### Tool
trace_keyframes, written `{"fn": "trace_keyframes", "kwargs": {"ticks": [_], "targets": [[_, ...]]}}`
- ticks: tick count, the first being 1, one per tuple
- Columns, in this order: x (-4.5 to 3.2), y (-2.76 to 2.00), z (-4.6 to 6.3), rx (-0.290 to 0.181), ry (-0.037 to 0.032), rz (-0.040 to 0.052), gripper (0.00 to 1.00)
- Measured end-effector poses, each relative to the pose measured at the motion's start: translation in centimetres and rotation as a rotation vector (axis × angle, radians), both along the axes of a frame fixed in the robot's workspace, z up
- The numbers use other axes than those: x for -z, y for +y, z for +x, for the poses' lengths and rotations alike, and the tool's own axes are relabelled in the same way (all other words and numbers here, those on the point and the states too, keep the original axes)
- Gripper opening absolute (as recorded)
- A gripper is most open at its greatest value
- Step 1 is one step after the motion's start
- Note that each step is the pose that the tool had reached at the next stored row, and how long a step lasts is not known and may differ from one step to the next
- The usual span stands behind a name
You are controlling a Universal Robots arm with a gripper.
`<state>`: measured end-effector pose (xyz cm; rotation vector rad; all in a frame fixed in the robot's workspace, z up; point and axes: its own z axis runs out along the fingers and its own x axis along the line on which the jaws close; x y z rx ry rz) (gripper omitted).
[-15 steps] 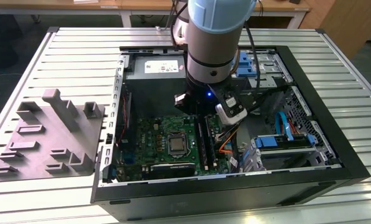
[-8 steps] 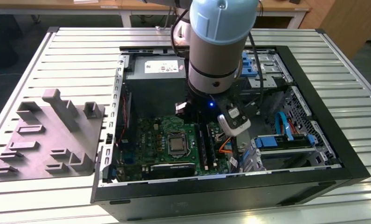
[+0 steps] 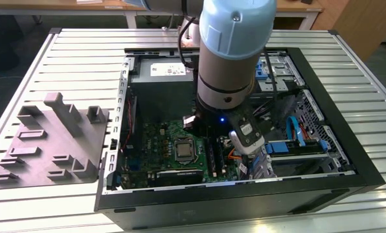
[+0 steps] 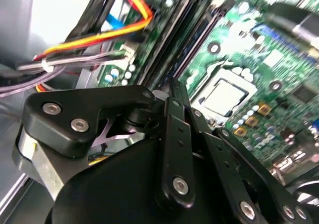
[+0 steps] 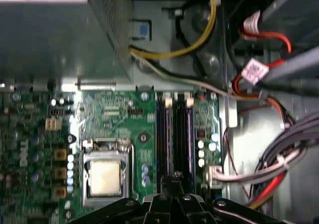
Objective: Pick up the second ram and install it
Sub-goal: 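Press down the second ram until it locks into place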
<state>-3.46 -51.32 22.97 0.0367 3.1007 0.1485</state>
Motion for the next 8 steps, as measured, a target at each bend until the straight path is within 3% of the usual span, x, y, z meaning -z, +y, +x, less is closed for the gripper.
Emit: {"fn": "trace_keyframes", "kwargs": {"ticks": [5, 8], "targets": [[0.05, -1.29, 0.0, 0.000, 0.0000, -0.0001, 0.10], [0.07, -1.67, 0.0, 0.000, 0.0000, -0.0003, 0.10]]}}
